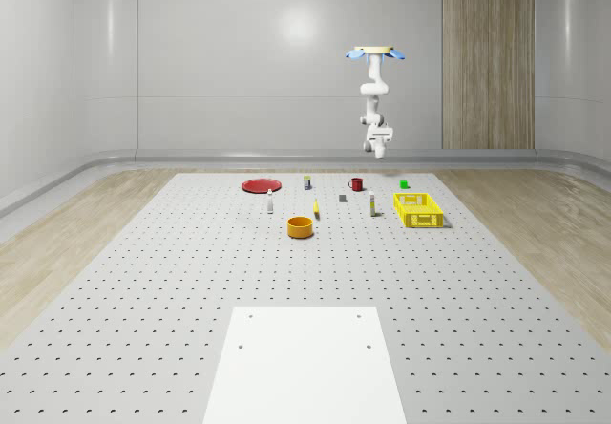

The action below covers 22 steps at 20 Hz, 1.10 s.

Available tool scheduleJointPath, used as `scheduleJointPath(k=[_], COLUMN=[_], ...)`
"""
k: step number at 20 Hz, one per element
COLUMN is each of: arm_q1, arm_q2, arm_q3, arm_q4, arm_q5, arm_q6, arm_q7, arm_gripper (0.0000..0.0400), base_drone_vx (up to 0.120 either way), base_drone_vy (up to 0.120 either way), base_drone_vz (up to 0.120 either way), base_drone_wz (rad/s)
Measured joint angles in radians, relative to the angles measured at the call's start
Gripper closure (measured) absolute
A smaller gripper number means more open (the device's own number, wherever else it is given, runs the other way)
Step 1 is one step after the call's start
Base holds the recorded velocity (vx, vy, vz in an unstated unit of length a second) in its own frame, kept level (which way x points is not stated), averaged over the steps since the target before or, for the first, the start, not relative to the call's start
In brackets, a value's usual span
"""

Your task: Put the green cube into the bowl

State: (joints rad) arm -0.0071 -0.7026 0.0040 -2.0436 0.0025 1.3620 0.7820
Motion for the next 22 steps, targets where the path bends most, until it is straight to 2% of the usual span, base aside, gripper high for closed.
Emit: scheduleJointPath(k=[20, 22], arm_q1=[-0.003, -0.003], arm_q2=[-0.008, -0.009], arm_q3=[0.004, 0.005], arm_q4=[-0.005, -0.007], arm_q5=[-0.003, -0.005], arm_q6=[0.012, 0.014], arm_q7=[0.000, 0.000], arm_gripper=[0.0000, 0.0000], base_drone_vx=[0.000, 0.100], base_drone_vy=[0.120, 0.120], base_drone_vz=[0.000, 0.000], base_drone_wz=[0.000, 0.000])
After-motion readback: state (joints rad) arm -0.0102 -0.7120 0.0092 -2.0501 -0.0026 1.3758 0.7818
